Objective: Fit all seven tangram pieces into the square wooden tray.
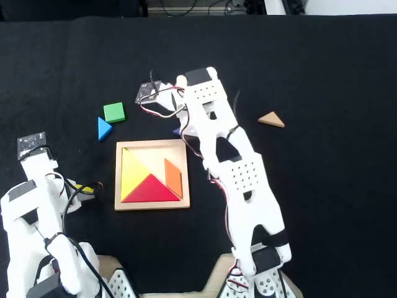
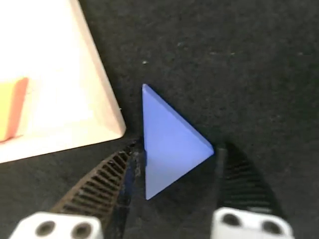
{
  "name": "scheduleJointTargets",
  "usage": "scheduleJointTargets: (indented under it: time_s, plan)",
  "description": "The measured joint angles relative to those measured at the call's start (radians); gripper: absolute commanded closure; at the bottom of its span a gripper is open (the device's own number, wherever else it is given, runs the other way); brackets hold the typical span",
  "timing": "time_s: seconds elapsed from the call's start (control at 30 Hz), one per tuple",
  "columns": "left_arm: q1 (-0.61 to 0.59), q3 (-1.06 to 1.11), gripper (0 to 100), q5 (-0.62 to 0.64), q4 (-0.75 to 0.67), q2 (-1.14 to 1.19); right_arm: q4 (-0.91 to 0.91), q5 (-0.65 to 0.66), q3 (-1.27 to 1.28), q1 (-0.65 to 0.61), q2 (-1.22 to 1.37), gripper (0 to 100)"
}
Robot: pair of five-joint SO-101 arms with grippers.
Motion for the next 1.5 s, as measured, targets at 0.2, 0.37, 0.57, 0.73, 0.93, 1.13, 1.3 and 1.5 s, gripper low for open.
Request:
scheduleJointTargets:
  time_s: [0.2, 0.37, 0.57, 0.73, 0.93, 1.13, 1.3, 1.5]
  plan:
    - [0.000, 0.000, 66, 0.000, 0.000, 0.000, 0.000, 0.000, -0.068, 0.014, 0.032, 99.2]
    - [0.000, 0.000, 66, 0.000, 0.000, 0.000, 0.091, -0.029, -0.183, 0.014, 0.037, 98.8]
    - [0.000, 0.000, 66, -0.002, 0.000, 0.000, 0.092, -0.160, -0.244, 0.014, -0.049, 98.8]
    - [0.000, 0.000, 66, 0.000, 0.000, 0.000, 0.095, -0.256, -0.114, -0.002, -0.235, 98.8]
    - [0.000, 0.000, 66, -0.002, 0.000, 0.000, 0.095, -0.390, 0.262, -0.089, -0.575, 98.8]
    - [0.000, 0.000, 66, -0.002, 0.000, 0.000, -0.023, -0.654, 0.715, -0.143, -0.838, 98.7]
    - [0.000, 0.000, 66, 0.000, 0.000, 0.000, -0.273, -0.881, 1.003, -0.146, -0.872, 98.7]
    - [0.000, 0.000, 66, 0.000, 0.000, 0.000, -0.462, -0.934, 1.142, -0.143, -0.879, 98.7]
